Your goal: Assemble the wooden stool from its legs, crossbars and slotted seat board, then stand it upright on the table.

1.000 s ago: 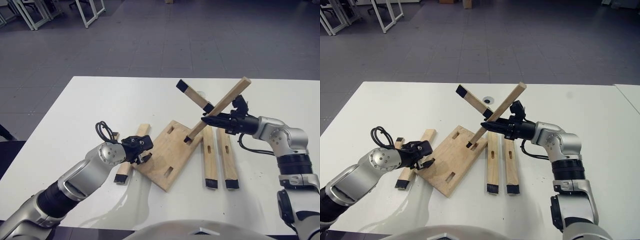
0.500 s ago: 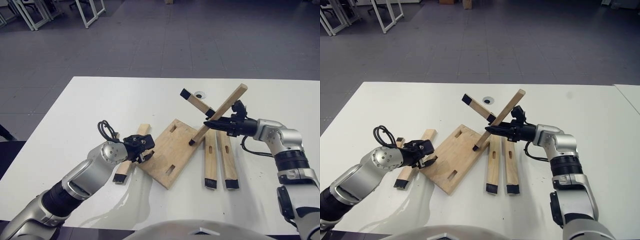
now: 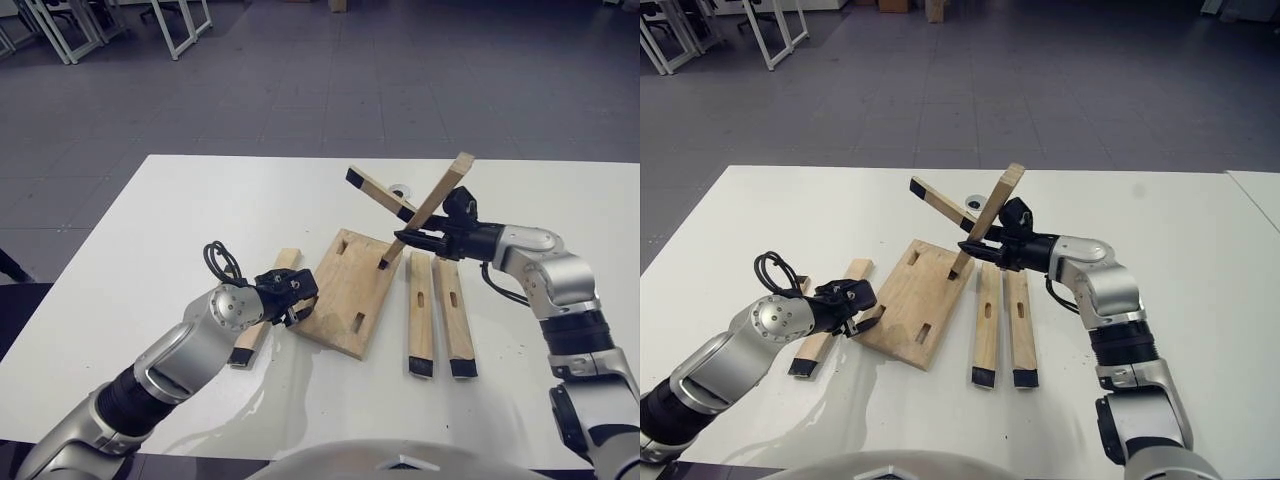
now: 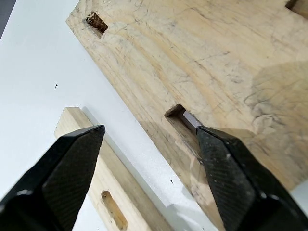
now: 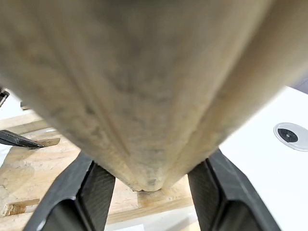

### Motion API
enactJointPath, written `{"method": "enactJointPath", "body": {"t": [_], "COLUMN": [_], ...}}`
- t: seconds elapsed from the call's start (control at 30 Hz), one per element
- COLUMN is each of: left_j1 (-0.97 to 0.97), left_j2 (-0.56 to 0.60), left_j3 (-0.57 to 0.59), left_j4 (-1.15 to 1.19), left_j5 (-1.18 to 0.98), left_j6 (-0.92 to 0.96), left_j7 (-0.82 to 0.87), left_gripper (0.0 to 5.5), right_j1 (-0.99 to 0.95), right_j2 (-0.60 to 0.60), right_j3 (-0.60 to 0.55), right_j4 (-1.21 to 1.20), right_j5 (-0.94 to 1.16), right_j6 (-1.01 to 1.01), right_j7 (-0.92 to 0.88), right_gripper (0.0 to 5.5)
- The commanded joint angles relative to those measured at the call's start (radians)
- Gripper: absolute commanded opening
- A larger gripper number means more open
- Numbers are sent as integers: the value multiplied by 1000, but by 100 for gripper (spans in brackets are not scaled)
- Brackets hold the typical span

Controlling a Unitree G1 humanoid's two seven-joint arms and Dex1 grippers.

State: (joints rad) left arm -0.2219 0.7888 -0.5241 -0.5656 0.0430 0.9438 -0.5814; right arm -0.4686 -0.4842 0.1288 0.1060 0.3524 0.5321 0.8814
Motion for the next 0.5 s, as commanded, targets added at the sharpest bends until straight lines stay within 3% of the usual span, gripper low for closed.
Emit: {"method": "enactJointPath", "body": {"t": [0.03,0.3,0.5], "left_j1": [22,32,25], "left_j2": [-6,-21,-32], "left_j3": [-10,1,8], "left_j4": [-1,16,22], "left_j5": [-1,2,8], "left_j6": [15,7,3], "left_j7": [-17,-14,-16], "left_gripper": [353,353,353], "right_j1": [50,57,30], "right_j2": [-27,-67,-84], "right_j3": [40,78,187], "right_j4": [34,-6,260], "right_j5": [-30,-3,-122], "right_j6": [78,112,-4], "right_j7": [11,102,155], "right_gripper": [203,203,202]}}
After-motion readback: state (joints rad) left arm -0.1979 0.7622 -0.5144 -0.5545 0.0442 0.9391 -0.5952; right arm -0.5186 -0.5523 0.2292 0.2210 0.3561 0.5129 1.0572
